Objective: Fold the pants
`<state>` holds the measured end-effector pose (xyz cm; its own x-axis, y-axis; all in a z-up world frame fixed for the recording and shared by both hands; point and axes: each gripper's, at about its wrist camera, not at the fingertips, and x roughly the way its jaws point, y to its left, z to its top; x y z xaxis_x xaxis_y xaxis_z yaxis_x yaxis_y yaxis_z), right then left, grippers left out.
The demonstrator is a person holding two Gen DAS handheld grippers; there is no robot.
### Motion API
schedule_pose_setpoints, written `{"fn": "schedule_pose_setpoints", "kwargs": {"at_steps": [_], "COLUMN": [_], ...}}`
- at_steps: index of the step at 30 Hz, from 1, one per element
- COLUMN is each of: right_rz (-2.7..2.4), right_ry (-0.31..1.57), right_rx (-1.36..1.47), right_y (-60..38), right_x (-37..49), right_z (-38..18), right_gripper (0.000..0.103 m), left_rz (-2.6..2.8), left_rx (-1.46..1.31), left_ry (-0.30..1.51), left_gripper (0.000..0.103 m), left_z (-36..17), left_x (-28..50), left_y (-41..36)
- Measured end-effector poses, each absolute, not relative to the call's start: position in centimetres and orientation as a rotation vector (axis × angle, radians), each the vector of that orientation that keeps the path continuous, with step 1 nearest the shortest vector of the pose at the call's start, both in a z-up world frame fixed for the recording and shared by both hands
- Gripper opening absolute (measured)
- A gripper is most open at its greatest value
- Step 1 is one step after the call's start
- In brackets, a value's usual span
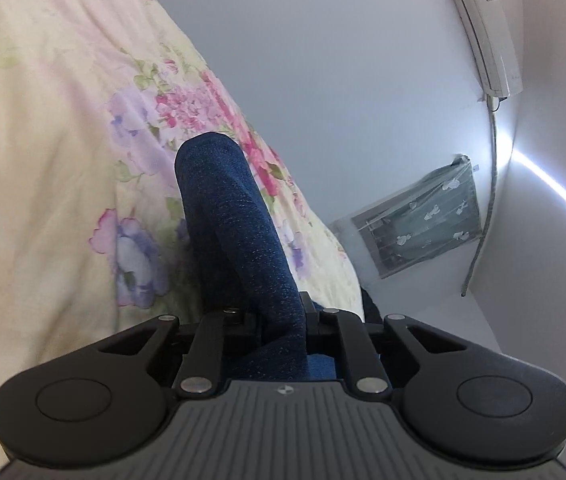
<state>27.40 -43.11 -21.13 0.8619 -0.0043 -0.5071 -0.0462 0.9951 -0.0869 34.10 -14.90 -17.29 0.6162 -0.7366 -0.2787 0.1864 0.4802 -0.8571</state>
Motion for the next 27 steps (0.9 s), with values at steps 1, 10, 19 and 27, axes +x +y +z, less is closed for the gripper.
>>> {"fn": "schedule_pose_setpoints", "kwargs": {"at_steps": [1,10,19,27], "right_rz": [0.021,-0.078,-0.205,-0.284], "right_ry": [0.513,0.398,0.38,0.387], "right_rx": [-0.077,0.047,0.158,0.173], "right_y": [-43.4,-49.2,-58.7,-63.3], "right_x": [26.9,23.6,17.5,12.5], "right_z": [-20.8,-18.1,-17.0,-17.5], "right_gripper": [0.076,0.081,0.081,0.082], "left_rz": [-0.646,-0.9,-0.934,-0.846], "left_rx": [-0.911,-0.879,-0.72,-0.656], "left_ry": [0.695,0.676,0.869,0.913], "left_gripper": [0.016,0.016,0.016,0.017], "left_z": [-16.7,-11.8,-17.3,-20.6], "left_x": [34.3,37.0,37.7,37.7], "left_y": [-15.4,-29.6,-48.4,-52.8]}}
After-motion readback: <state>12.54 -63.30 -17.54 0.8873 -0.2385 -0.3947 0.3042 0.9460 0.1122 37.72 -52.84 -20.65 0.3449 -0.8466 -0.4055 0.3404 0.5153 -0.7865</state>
